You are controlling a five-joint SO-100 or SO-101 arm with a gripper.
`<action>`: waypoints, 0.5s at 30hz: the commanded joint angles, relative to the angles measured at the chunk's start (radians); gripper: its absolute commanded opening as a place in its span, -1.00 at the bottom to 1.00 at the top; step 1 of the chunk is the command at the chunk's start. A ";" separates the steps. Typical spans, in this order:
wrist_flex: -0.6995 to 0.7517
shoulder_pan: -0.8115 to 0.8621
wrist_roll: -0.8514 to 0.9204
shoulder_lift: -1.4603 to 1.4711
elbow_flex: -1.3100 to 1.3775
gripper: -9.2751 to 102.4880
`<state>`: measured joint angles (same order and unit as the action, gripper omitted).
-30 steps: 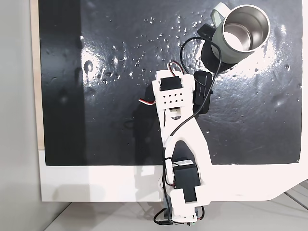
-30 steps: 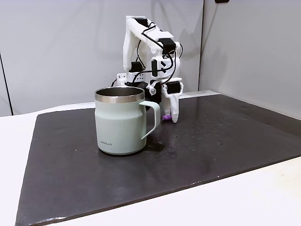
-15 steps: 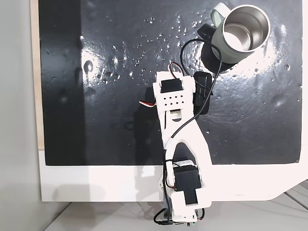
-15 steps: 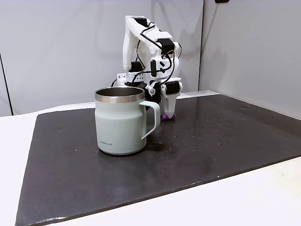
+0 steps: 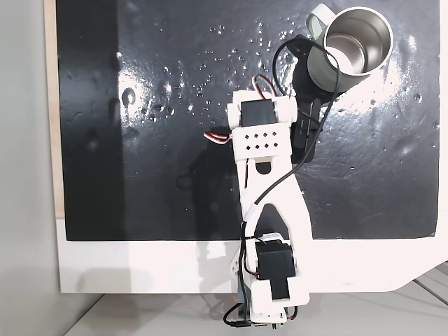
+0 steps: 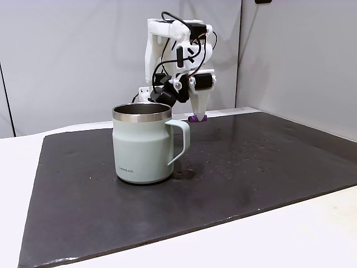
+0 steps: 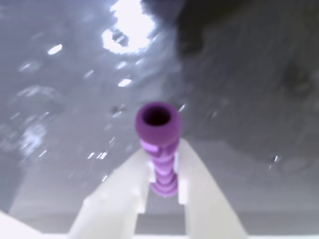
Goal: Grasp a pengrip and put it in the cup.
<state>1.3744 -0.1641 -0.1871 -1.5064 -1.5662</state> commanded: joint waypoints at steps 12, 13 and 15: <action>0.316 0.055 0.012 -0.161 0.543 -0.83; 0.316 0.057 0.011 -0.173 0.546 -0.83; 0.318 0.058 0.006 -0.202 0.548 -0.83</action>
<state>1.6812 -0.1181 -0.1856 -1.6322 -1.0830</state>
